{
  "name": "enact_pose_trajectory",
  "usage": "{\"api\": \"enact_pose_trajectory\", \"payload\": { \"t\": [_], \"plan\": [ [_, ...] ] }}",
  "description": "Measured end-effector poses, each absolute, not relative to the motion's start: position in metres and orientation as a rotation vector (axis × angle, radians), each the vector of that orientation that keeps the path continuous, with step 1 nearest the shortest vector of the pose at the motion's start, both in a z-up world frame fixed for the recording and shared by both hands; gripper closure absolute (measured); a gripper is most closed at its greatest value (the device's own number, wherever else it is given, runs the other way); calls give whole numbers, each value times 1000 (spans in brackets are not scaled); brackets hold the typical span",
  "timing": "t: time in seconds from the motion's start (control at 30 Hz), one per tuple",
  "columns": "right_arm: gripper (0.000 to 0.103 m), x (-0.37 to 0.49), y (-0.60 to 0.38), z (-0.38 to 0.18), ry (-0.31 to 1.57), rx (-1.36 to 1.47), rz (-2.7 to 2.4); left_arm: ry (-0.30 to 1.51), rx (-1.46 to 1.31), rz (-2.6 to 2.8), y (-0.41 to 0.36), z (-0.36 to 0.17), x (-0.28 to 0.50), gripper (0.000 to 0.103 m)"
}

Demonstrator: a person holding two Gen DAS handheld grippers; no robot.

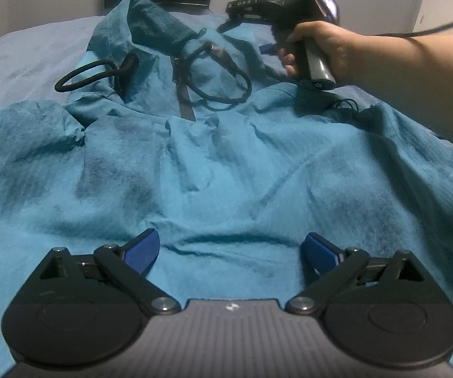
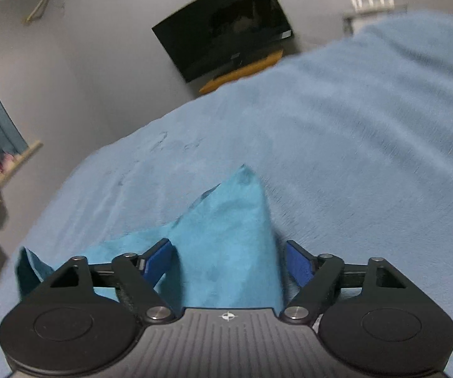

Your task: Fold large clothes

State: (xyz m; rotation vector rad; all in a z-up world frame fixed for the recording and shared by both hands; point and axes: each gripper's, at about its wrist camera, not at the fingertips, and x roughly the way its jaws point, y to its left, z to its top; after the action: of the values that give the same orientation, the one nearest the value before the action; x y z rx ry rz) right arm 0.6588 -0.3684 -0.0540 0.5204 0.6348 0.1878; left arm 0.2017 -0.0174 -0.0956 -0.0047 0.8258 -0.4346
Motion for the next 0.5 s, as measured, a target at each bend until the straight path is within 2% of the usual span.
{"api": "enact_pose_trajectory", "payload": {
  "t": [0.03, 0.1, 0.2, 0.3, 0.5],
  "plan": [
    [43, 663, -373, -58, 645, 572, 227, 821, 0, -437, -18, -96, 201, 5],
    [71, 664, -375, -60, 642, 594, 250, 816, 3, -438, -18, -97, 201, 4],
    [88, 646, -370, -47, 568, 545, 273, 813, 5, -437, -18, -98, 201, 4],
    [93, 618, -362, -22, 477, 471, 308, 806, 8, -440, -18, -99, 200, 4],
    [96, 532, -348, 30, 320, 397, 423, 795, -14, -448, -11, -97, 197, 4]
  ]
}}
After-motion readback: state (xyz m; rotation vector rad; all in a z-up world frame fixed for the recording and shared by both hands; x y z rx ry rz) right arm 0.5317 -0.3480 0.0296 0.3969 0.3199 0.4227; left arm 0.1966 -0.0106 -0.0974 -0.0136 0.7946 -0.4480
